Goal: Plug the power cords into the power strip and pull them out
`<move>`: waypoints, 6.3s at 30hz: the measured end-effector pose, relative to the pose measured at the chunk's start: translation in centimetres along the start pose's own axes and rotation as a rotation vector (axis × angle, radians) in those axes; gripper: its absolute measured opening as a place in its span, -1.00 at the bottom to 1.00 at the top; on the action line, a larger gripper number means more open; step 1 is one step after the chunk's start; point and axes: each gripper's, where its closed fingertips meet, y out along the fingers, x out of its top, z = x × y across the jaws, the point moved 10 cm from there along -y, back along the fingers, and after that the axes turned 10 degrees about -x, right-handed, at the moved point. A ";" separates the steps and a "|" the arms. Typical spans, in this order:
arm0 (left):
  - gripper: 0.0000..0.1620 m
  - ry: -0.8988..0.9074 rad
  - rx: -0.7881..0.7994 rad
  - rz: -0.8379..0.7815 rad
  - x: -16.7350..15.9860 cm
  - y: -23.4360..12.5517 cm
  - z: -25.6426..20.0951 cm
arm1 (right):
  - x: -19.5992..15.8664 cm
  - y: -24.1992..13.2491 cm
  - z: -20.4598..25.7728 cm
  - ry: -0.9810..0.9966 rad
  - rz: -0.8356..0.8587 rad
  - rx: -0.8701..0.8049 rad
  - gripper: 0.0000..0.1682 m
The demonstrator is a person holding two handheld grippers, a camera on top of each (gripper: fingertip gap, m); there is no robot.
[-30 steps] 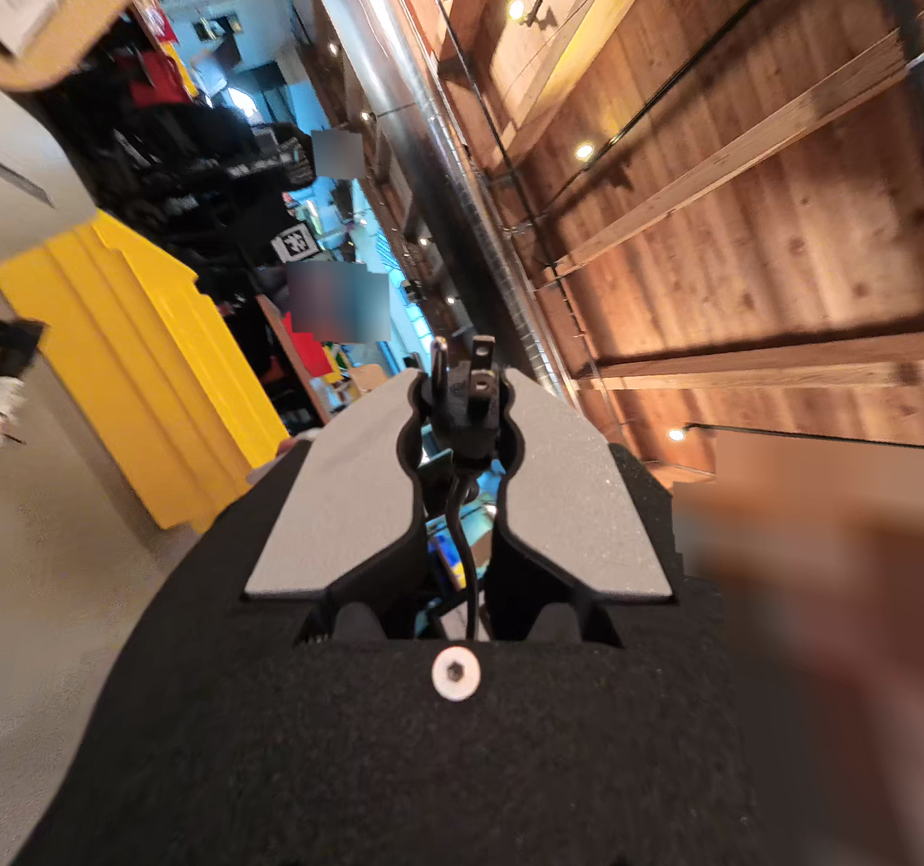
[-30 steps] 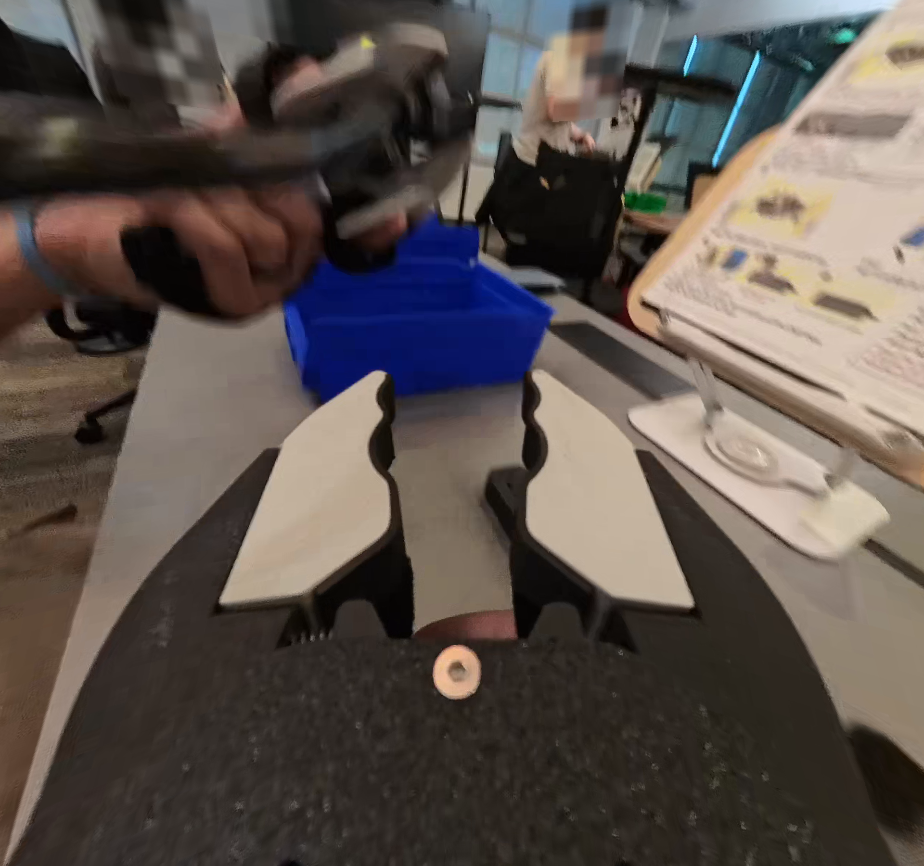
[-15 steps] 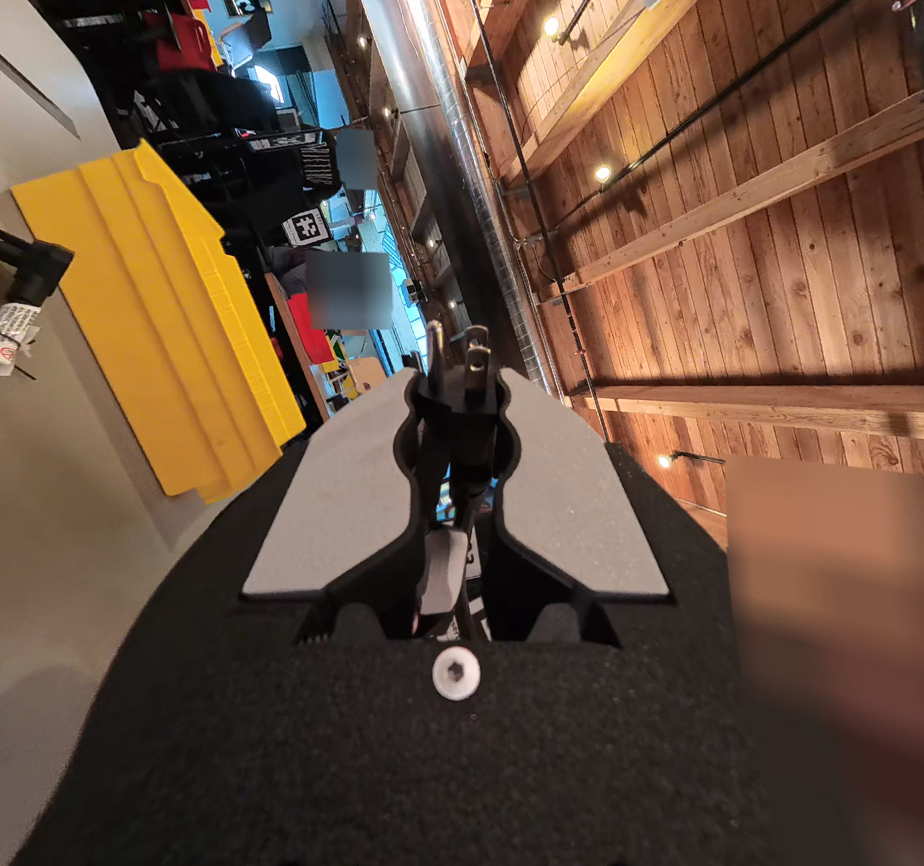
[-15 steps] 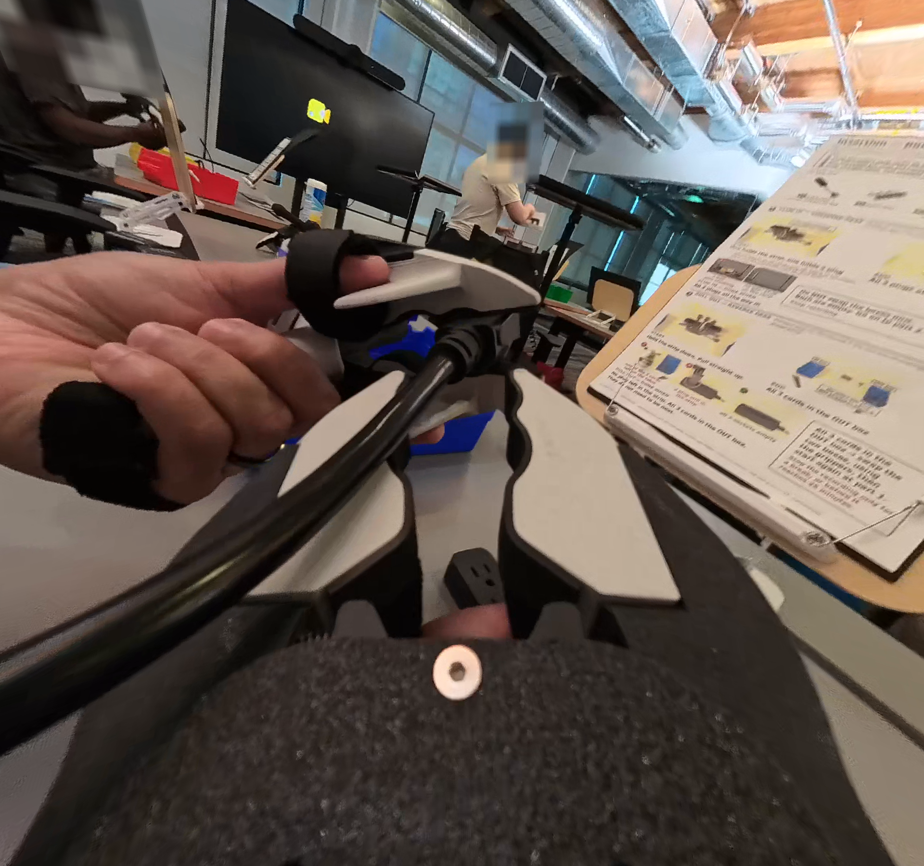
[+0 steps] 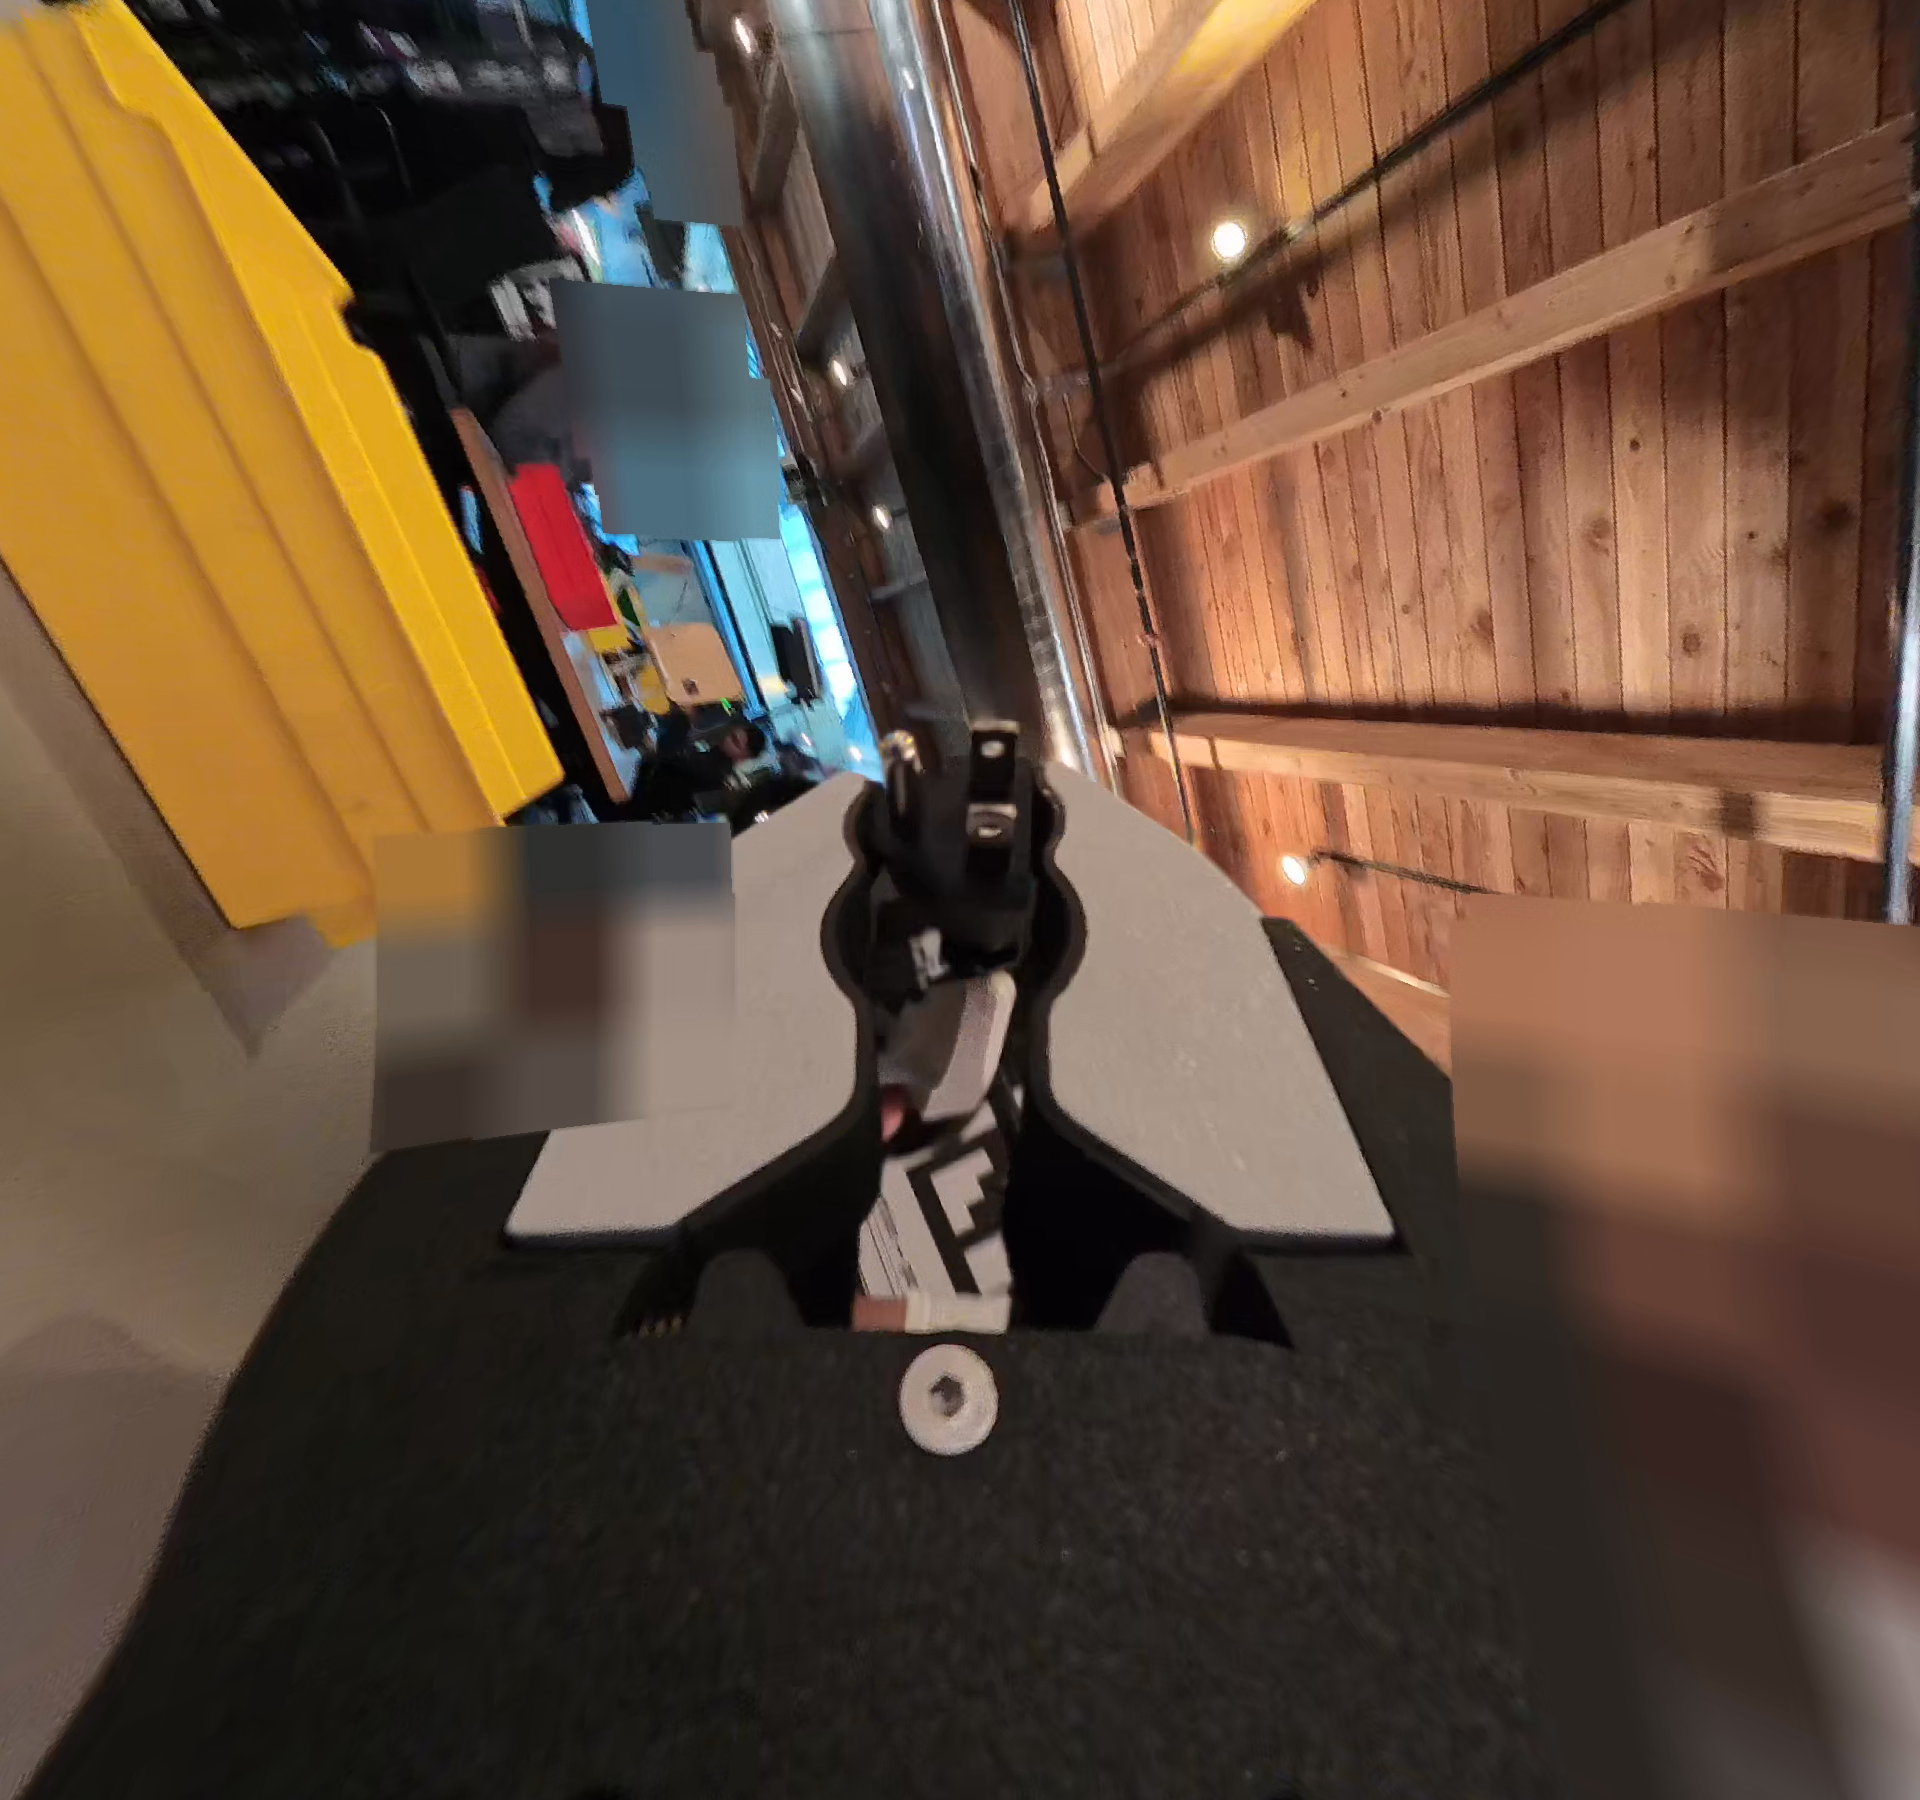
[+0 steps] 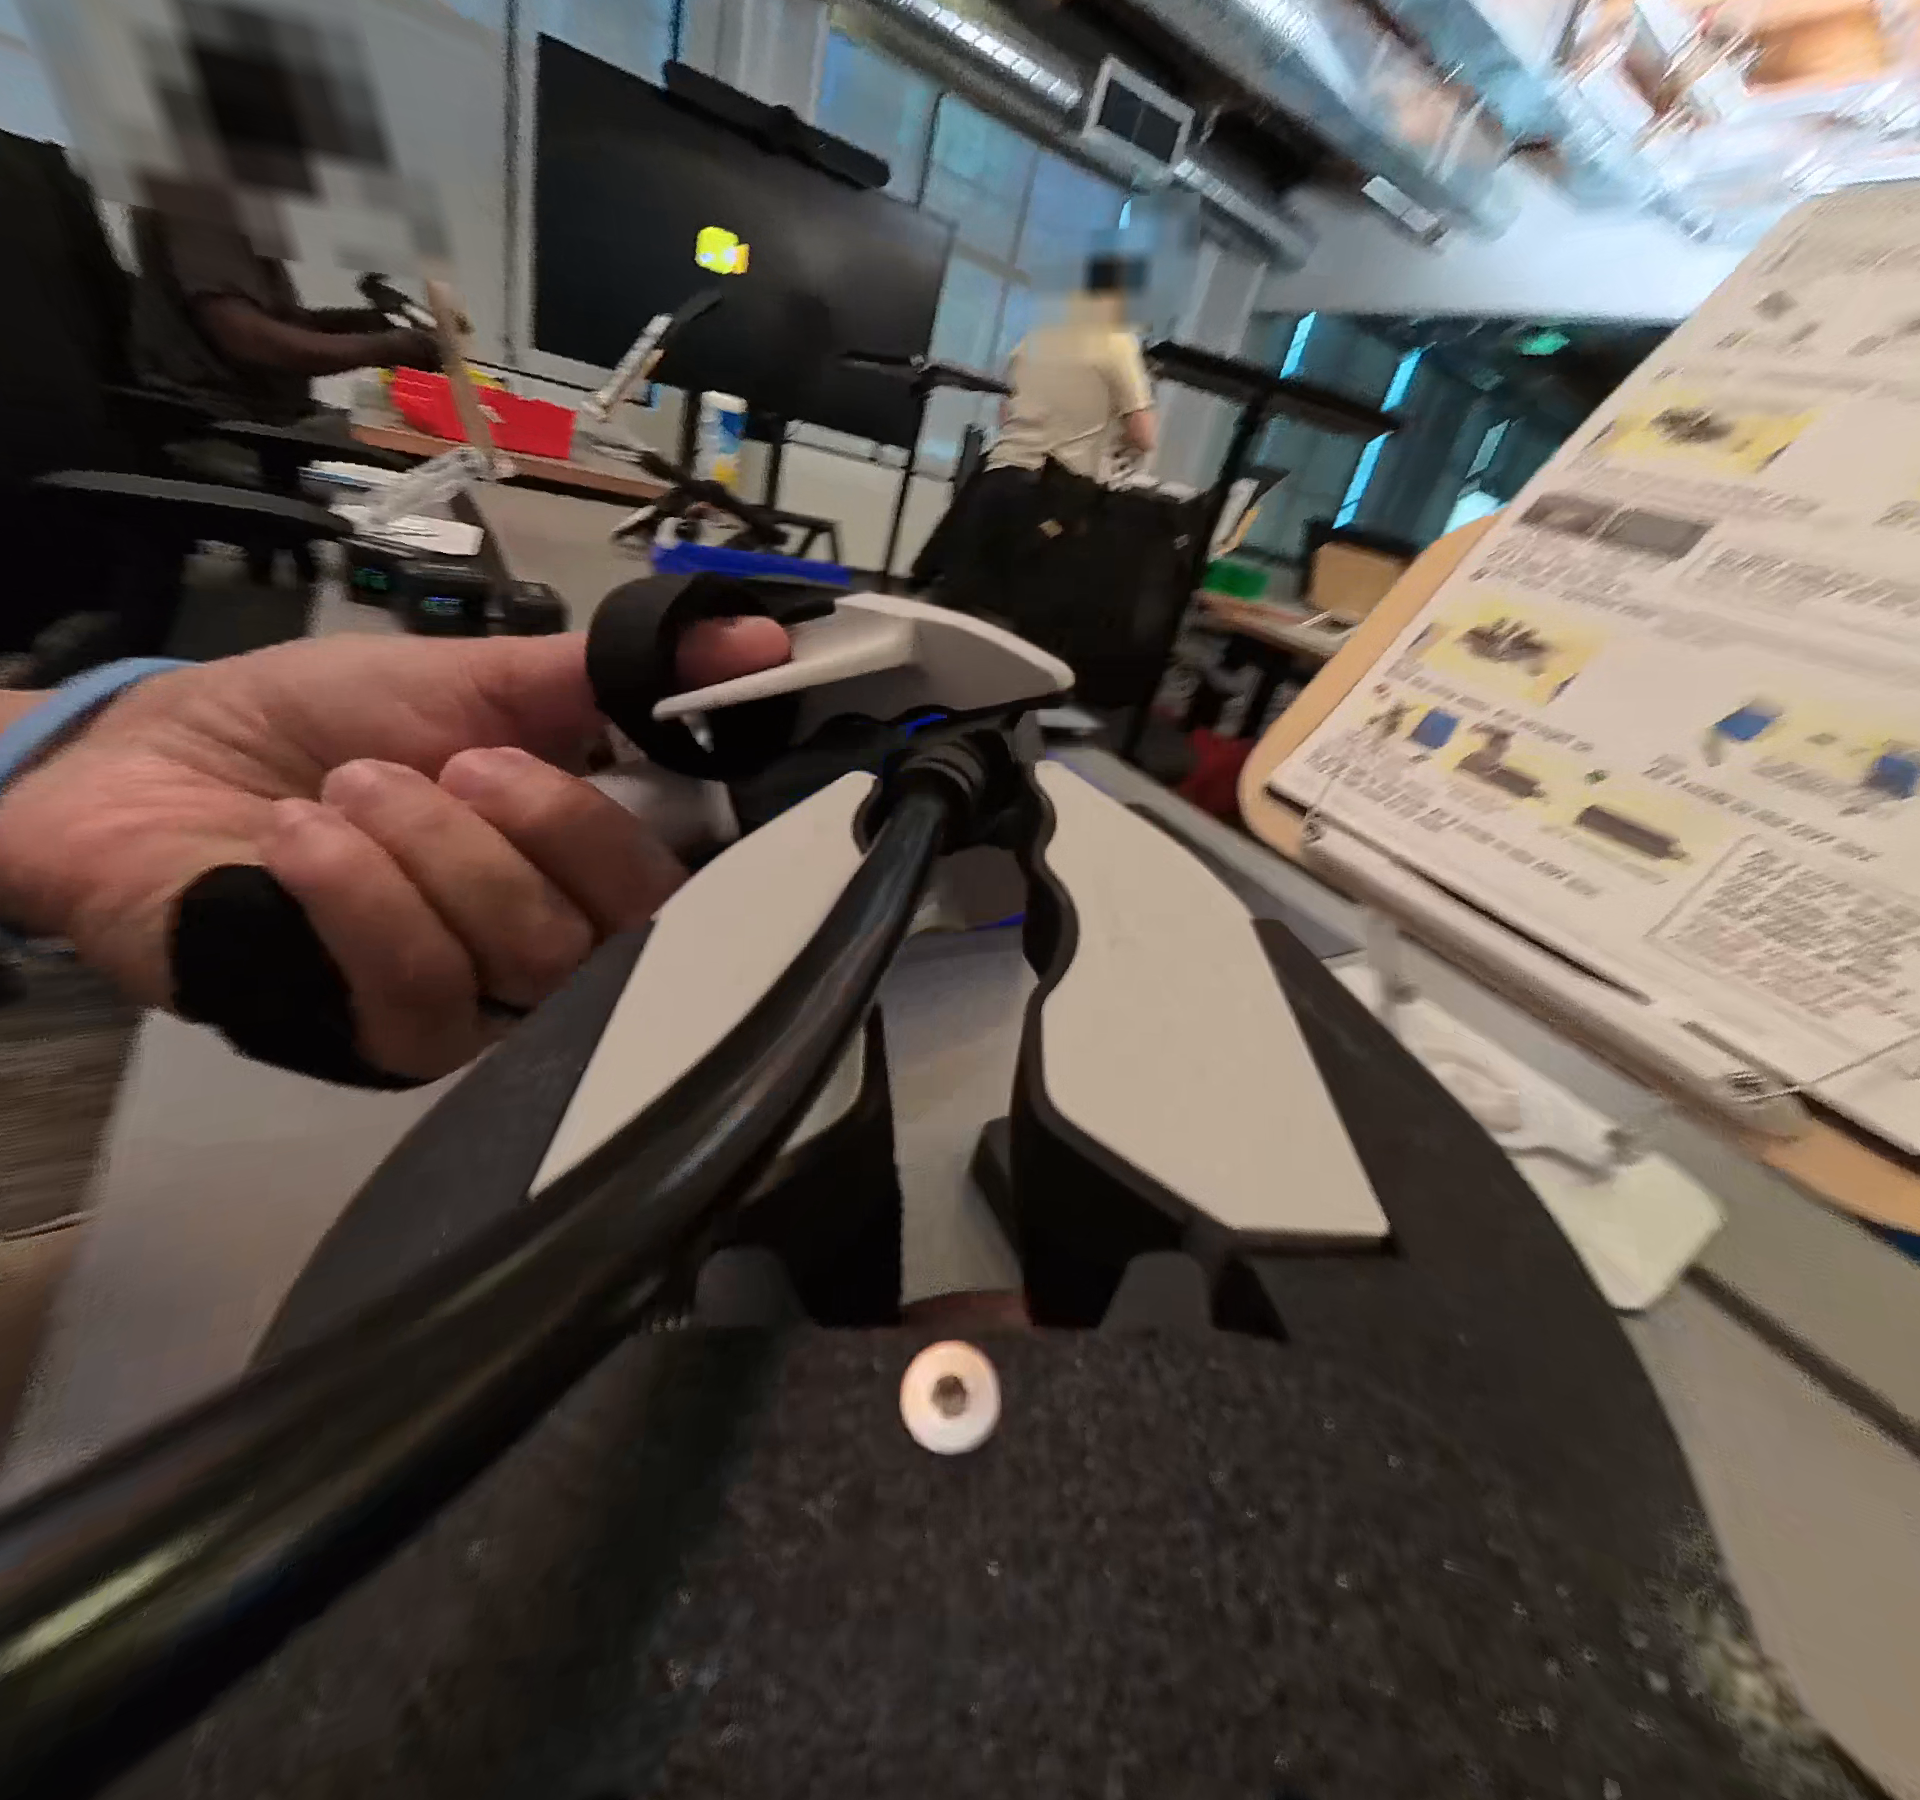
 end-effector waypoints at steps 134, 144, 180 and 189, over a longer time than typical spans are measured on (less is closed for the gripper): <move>-0.48 1.071 0.811 1.172 2.0 -5.5 9.5 | -2.0 4.2 -2.7 -0.660 0.750 0.867 -0.72; -0.48 1.068 0.801 1.181 2.0 -5.6 9.5 | -9.0 7.0 -4.1 -0.236 0.649 0.839 -0.72; -0.48 1.090 0.809 1.185 1.8 -5.5 9.6 | -6.8 9.4 -4.2 -0.351 0.996 0.855 -0.77; -0.48 1.089 0.809 1.185 1.8 -5.5 9.6 | 0.3 9.4 -5.4 -0.243 0.736 0.869 -0.75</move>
